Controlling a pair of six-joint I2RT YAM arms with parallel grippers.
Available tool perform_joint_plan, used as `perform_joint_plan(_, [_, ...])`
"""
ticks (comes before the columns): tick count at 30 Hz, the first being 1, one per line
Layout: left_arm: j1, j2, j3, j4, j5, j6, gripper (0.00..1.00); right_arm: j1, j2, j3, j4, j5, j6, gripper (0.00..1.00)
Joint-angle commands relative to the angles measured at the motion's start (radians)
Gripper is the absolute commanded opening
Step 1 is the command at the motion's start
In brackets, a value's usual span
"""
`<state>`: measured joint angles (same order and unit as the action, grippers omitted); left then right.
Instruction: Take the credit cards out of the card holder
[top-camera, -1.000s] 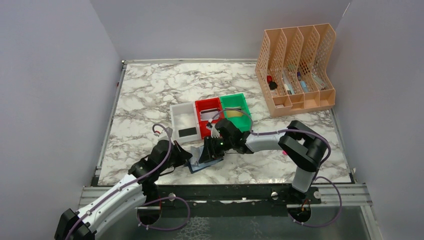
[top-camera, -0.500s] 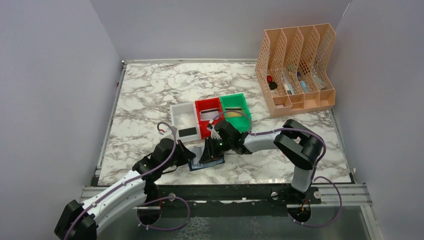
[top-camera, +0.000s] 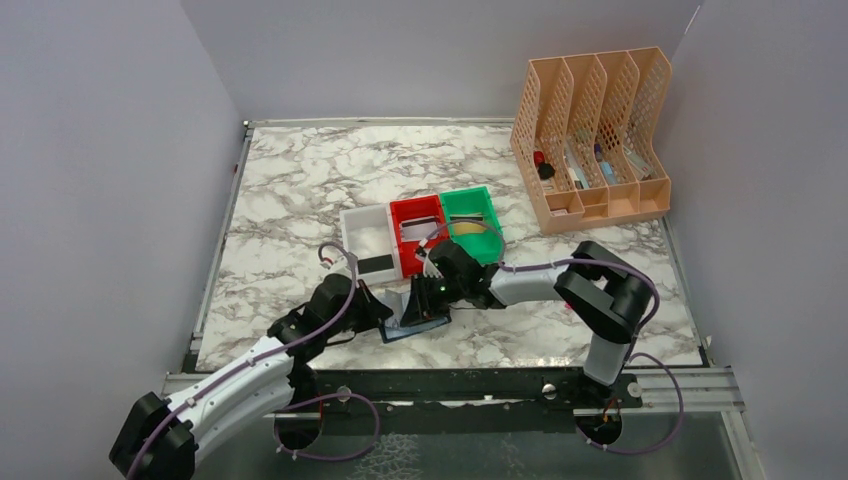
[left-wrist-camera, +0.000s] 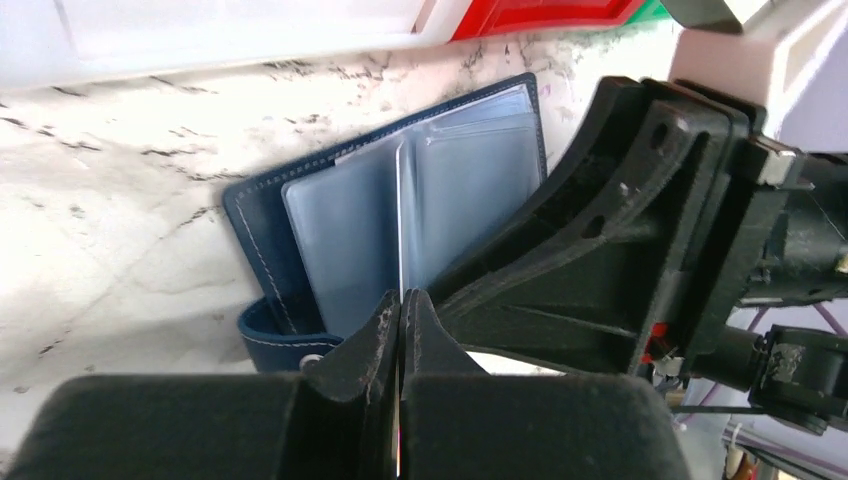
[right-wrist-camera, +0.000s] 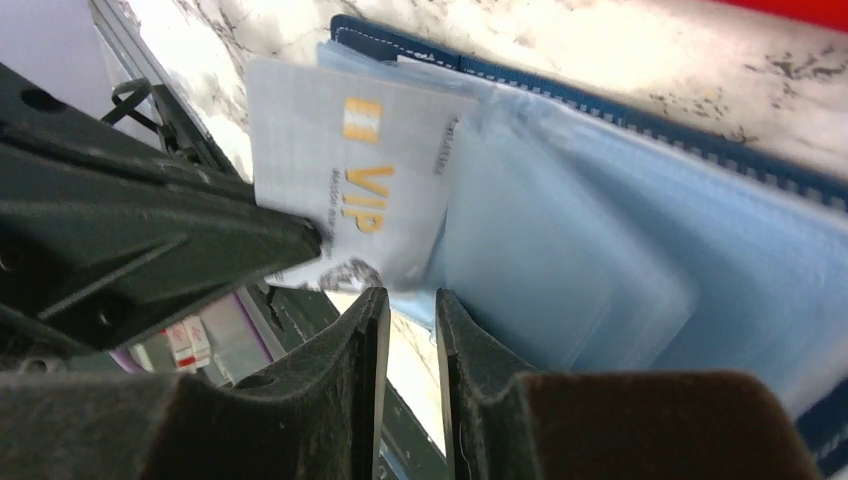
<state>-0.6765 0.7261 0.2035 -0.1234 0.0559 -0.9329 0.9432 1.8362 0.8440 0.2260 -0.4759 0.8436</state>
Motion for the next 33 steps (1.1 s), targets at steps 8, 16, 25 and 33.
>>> perform_joint_plan(8, [0.001, -0.212, 0.12, -0.18, -0.154, 0.042, 0.0, -0.001, -0.255, 0.028, -0.379, 0.459, -0.162, 0.36])
perform_joint_plan(16, [0.002, -0.172, 0.198, -0.129, -0.114, 0.111, 0.0, -0.003, -0.38, -0.048, -0.336, 0.467, -0.165, 0.37])
perform_joint_plan(25, [0.001, -0.051, 0.161, 0.161, 0.056, 0.125, 0.0, -0.022, -0.578, -0.116, -0.304, 0.625, -0.177, 0.67])
perform_joint_plan(33, [0.001, 0.037, 0.078, 0.442, 0.162, 0.034, 0.0, -0.194, -0.687, -0.228, -0.07, 0.13, -0.183, 0.72])
